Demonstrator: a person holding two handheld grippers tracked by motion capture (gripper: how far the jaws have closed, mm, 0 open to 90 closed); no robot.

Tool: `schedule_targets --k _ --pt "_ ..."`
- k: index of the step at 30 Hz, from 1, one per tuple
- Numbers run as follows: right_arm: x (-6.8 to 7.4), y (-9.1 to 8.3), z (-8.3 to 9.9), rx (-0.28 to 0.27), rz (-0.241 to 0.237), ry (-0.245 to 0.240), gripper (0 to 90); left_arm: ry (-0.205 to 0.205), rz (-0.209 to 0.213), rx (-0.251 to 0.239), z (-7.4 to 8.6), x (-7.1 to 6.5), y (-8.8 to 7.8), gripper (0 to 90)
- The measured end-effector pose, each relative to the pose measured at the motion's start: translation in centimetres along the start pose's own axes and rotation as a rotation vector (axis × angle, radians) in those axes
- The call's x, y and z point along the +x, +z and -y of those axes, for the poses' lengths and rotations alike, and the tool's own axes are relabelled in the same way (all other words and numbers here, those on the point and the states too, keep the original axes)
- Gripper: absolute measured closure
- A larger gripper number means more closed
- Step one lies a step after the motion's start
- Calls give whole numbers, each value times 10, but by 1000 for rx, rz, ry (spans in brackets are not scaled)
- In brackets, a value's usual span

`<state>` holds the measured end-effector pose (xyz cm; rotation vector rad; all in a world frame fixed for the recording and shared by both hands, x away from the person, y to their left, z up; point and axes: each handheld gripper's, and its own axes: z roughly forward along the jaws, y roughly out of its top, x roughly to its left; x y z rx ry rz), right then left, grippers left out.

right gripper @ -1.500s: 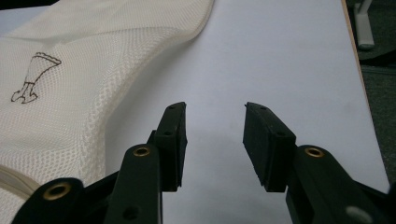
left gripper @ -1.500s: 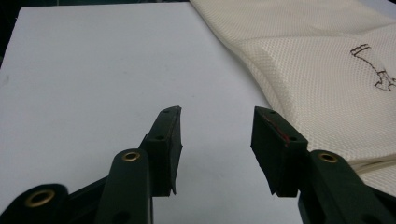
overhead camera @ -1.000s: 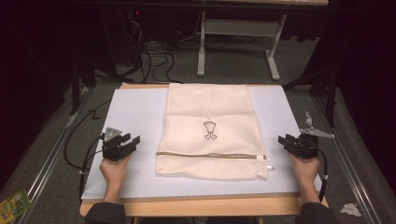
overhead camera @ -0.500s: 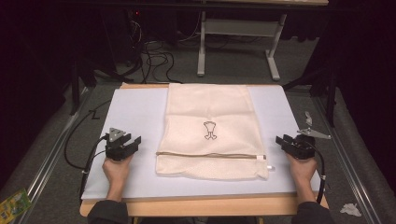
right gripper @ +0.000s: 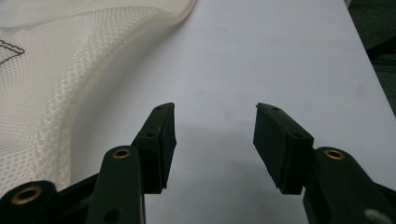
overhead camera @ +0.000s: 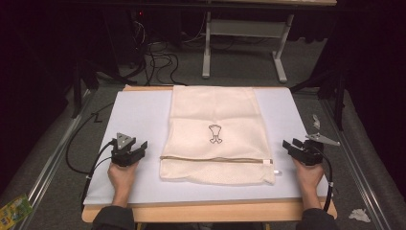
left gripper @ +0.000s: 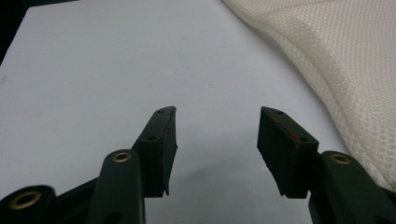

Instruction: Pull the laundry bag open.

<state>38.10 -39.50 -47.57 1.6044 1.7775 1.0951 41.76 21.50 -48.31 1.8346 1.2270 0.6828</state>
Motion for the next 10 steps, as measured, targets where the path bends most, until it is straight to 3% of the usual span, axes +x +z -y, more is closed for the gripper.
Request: schedule_targets --k 10 --pt "3 1 0 7 29 -24 466 8 -5 -3 1 -1 0 445"
